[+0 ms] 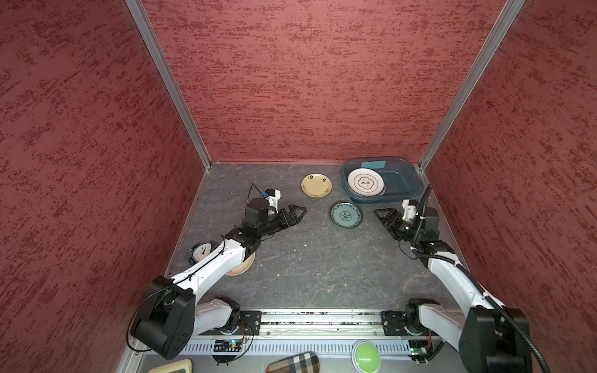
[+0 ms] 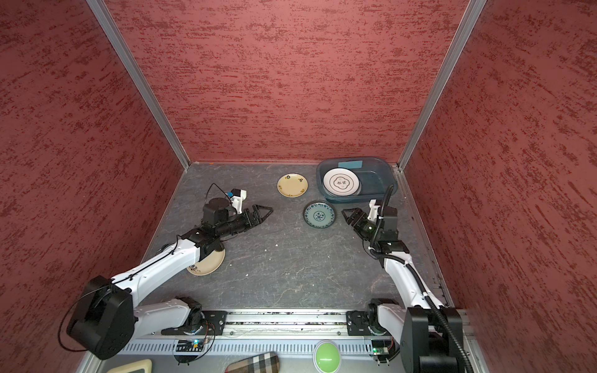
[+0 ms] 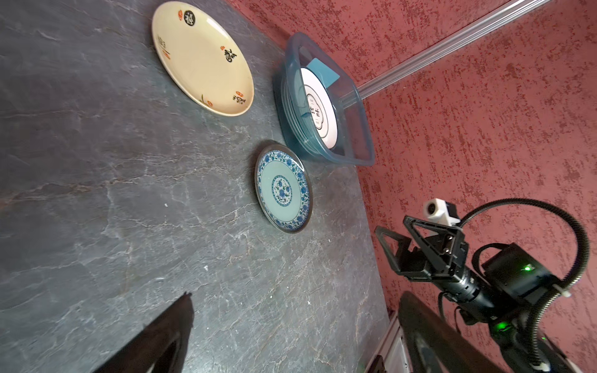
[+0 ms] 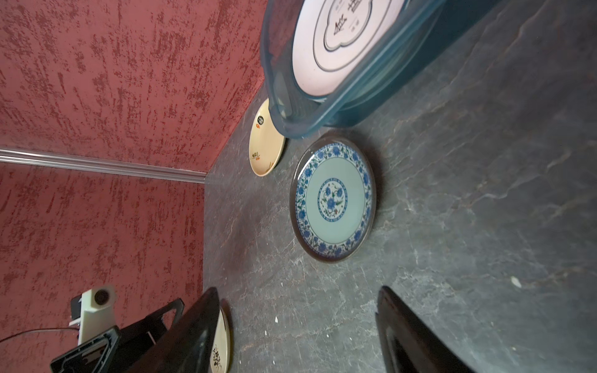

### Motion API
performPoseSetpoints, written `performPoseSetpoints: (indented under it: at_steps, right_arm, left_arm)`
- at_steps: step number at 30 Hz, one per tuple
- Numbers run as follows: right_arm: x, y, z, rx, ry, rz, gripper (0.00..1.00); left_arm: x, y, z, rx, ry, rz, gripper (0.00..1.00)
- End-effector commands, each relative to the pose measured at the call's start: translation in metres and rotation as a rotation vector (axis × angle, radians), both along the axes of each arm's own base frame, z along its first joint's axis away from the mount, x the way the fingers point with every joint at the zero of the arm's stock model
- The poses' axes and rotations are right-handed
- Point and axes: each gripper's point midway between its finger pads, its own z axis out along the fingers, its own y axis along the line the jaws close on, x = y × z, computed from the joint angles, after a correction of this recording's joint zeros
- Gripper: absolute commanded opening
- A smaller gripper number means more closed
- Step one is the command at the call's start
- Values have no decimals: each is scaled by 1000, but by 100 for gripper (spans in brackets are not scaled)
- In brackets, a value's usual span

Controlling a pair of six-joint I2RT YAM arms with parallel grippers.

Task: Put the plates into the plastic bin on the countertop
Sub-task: 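Move right gripper back toward the blue-and-white floral plate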

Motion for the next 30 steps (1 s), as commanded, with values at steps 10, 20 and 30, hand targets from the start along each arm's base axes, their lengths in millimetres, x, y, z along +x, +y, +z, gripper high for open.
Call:
performPoseSetpoints:
  at_steps: [10,20,30]
  right_arm:
    - [25,25,-45,124,-22,65,67]
    - [52,27,-76,92,33,66,54]
    - [78,31,-91,32,68,64,38]
  left_arm:
    - [2,-25,1,-67,-8,-72,99]
    - [-1,-35,-7,-74,34,-122,99]
    - [-3,-43,-27,-63,105,-148,99]
